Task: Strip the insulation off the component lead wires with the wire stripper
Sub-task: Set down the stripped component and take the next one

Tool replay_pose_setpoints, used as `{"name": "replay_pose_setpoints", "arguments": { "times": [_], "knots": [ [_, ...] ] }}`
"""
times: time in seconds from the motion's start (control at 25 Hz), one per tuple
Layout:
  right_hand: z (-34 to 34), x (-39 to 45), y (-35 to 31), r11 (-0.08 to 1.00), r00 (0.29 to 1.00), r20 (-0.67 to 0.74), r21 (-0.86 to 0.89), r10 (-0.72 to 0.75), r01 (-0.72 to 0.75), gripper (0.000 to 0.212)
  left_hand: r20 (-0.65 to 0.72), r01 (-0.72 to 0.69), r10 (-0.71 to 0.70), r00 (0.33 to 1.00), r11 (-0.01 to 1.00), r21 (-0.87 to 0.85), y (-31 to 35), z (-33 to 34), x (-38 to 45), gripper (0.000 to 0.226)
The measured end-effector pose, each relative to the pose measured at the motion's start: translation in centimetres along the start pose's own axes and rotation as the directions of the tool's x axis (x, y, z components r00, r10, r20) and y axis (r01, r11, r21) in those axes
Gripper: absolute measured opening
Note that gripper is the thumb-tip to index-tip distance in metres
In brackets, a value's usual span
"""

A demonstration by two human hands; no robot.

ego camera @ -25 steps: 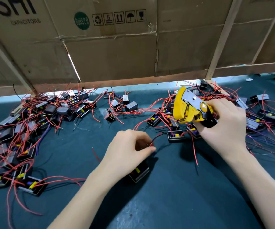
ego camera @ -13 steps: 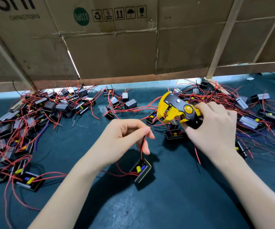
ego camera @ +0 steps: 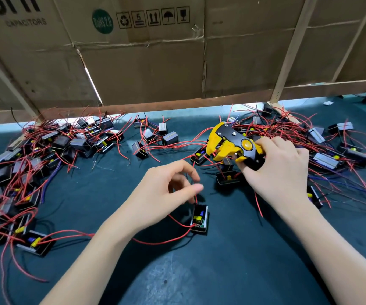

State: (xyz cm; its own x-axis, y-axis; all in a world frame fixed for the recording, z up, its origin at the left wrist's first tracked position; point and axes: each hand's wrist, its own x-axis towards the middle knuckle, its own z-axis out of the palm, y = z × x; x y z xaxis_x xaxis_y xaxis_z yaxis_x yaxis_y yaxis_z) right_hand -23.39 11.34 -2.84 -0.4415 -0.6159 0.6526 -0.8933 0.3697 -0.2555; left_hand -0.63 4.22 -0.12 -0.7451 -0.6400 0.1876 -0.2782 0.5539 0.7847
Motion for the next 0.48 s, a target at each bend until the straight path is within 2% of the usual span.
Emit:
{"name": "replay_pose_setpoints", "arguments": {
  "times": [0.12,0.28,0.48],
  "knots": [
    [0.0,0.0,0.1,1.000,1.000,0.014,0.003,0.003,-0.003,0.046,-0.039,-0.009,0.010,0.999,0.999,0.044,0.1,0.3,-0.1,0.010],
    [0.2,-0.1,-0.2,1.000,1.000,0.022,0.027,-0.005,0.004,0.041,-0.105,0.088,-0.087,0.991,0.996,0.002,0.1,1.6,-0.1,0.016],
    [0.1,-0.2,-0.1,0.999,1.000,0.025,0.047,-0.005,0.004,0.039,-0.050,0.067,-0.060,0.997,0.985,0.161,0.0,2.1,-0.2,0.011]
  ]
}}
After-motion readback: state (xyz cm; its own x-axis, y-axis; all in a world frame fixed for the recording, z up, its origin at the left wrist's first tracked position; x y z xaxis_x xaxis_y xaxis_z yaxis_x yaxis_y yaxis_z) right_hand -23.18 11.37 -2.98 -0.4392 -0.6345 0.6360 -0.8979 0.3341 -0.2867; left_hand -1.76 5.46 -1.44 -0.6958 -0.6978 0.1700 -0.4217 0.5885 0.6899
